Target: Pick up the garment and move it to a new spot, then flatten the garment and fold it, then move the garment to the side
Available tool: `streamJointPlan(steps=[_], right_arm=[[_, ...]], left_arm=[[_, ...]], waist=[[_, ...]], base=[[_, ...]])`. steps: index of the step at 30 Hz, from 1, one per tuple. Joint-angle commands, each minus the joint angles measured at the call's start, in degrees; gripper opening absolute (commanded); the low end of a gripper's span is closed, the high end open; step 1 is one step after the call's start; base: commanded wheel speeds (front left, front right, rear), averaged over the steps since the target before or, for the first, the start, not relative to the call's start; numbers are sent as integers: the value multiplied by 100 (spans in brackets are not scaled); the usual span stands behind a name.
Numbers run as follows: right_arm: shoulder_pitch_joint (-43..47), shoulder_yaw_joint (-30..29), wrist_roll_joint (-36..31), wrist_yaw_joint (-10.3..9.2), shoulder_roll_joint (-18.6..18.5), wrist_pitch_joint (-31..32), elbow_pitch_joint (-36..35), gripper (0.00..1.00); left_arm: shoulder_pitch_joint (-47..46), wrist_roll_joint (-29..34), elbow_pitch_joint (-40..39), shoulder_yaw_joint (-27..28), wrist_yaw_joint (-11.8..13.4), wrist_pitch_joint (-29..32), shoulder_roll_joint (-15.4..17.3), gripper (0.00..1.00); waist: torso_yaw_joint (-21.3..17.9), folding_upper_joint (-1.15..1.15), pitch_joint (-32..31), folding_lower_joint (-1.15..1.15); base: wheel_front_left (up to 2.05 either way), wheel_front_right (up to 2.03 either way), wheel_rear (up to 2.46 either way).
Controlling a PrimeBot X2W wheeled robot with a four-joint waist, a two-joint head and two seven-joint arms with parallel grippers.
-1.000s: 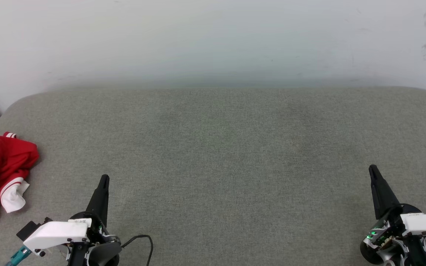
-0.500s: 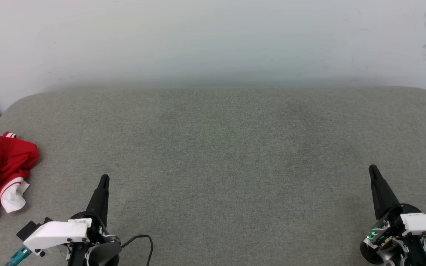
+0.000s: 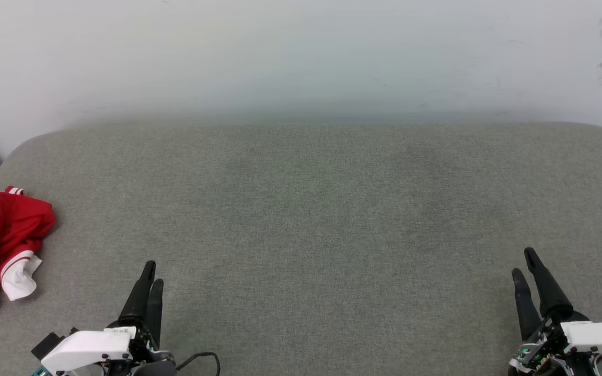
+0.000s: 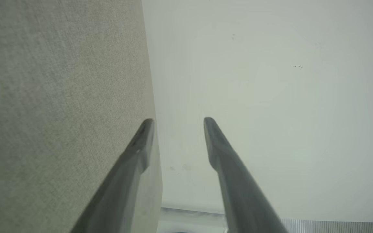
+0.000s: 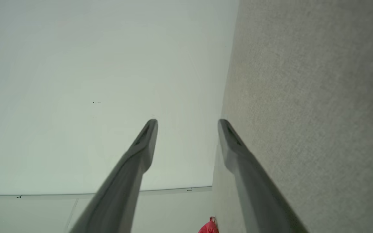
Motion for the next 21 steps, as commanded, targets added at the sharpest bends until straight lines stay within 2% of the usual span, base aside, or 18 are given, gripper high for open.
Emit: streamJointPlan(steps=[1,12,21], right_arm=[[-58,30,-16,0,-1,-64,-106,100],[41,189,-117,0,1,-382,-382,100],[80,273,-532,0,-2,-610,-645,100]], left_arm=[[-73,5,-111,-68,-1,-56,9,100],[-81,129,-427,-385,-1,-379,13,100],[-76,567,-711,-612,-1,-605,16,100]], waist=[[-1,0,1,0],[-9,0,7,0],[-3,0,8,0]], base=[[0,0,0],[0,0,0],[0,0,0]])
